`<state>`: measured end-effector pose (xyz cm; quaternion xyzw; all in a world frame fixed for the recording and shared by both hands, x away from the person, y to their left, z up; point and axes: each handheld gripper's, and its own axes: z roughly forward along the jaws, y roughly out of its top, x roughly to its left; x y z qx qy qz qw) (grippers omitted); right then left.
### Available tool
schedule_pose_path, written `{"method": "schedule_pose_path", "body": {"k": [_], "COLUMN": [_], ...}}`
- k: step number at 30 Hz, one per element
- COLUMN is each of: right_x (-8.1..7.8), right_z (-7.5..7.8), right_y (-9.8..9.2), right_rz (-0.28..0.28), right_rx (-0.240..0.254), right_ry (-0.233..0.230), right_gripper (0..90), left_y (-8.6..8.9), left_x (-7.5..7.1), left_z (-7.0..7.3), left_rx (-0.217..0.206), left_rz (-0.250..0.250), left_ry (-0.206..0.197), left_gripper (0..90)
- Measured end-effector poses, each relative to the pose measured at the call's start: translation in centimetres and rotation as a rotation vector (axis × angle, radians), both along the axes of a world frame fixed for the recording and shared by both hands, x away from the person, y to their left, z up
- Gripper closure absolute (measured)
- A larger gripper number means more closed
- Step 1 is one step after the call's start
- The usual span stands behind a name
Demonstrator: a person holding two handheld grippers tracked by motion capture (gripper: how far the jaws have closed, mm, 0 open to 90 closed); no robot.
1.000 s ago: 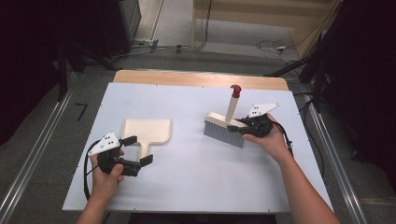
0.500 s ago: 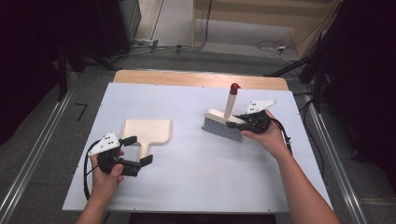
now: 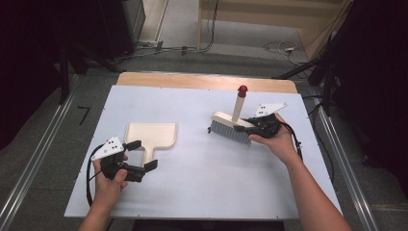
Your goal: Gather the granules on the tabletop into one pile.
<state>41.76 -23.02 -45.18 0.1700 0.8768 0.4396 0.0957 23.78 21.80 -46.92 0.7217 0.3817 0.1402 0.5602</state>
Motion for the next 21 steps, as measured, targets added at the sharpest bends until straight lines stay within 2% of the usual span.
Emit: {"method": "schedule_pose_path", "body": {"k": [3,7,11,14,17,21], "right_x": [-0.5,-1.4,-2.5,-3.1,-3.3,-2.9], "right_z": [0.7,1.7,2.3,2.0,1.2,-0.3], "right_y": [0.1,0.6,2.0,3.7,5.5,7.2], "right_rz": [-0.026,-0.044,-0.103,-0.170,-0.264,-0.335], "right_rx": [0.007,0.049,0.075,0.095,0.128,0.114], "right_ry": [-0.008,-0.010,0.006,0.044,0.086,0.134], "right_gripper": [65.2,65.2,65.2,65.2,65.2,65.2], "left_y": [-0.1,-0.1,-0.1,-0.2,-0.1,0.0], "left_x": [0.0,0.0,0.0,0.0,0.0,-0.1], "left_z": [0.0,0.0,0.0,0.0,0.0,0.1], "left_rx": [0.000,-0.002,0.001,0.002,0.000,0.001], "left_rz": [0.000,-0.001,-0.002,-0.004,-0.003,-0.002], "left_ry": [0.001,0.000,0.001,0.001,-0.001,-0.003], "left_gripper": [0.6,0.6,0.6,0.6,0.6,0.6]}}
